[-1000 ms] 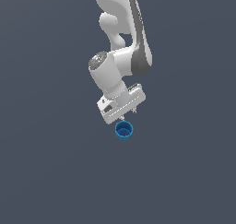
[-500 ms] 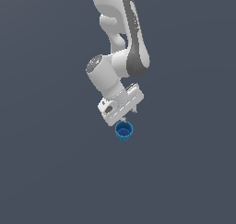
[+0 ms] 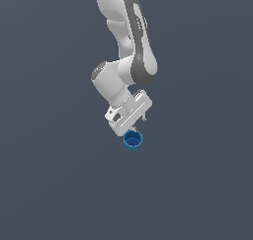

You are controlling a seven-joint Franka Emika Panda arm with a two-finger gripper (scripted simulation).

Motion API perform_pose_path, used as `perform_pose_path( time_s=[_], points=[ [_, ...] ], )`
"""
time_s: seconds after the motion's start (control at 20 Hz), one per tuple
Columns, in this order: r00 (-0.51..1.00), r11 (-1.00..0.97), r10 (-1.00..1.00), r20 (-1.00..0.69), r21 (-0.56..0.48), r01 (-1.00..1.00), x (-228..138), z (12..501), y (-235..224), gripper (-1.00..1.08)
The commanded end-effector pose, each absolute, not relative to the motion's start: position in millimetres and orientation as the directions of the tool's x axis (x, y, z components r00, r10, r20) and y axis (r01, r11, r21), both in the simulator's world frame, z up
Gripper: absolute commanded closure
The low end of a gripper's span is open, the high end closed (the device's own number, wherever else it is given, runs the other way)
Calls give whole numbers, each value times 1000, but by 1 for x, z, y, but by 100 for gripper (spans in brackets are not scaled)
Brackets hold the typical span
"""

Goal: Pick up the object and move it to a goal position.

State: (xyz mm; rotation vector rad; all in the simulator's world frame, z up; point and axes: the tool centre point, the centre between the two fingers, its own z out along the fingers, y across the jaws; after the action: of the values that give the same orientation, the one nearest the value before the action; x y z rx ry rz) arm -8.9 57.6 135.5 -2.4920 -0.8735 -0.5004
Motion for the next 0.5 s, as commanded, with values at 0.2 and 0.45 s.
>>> perform_pose_path(
  time_s=[0.2,0.45],
  points=[
    [675,-664,508,535,-256,702,-10,131,58,-20],
    [628,-642,519,580,-221,734,-10,127,58,-20]
  ],
)
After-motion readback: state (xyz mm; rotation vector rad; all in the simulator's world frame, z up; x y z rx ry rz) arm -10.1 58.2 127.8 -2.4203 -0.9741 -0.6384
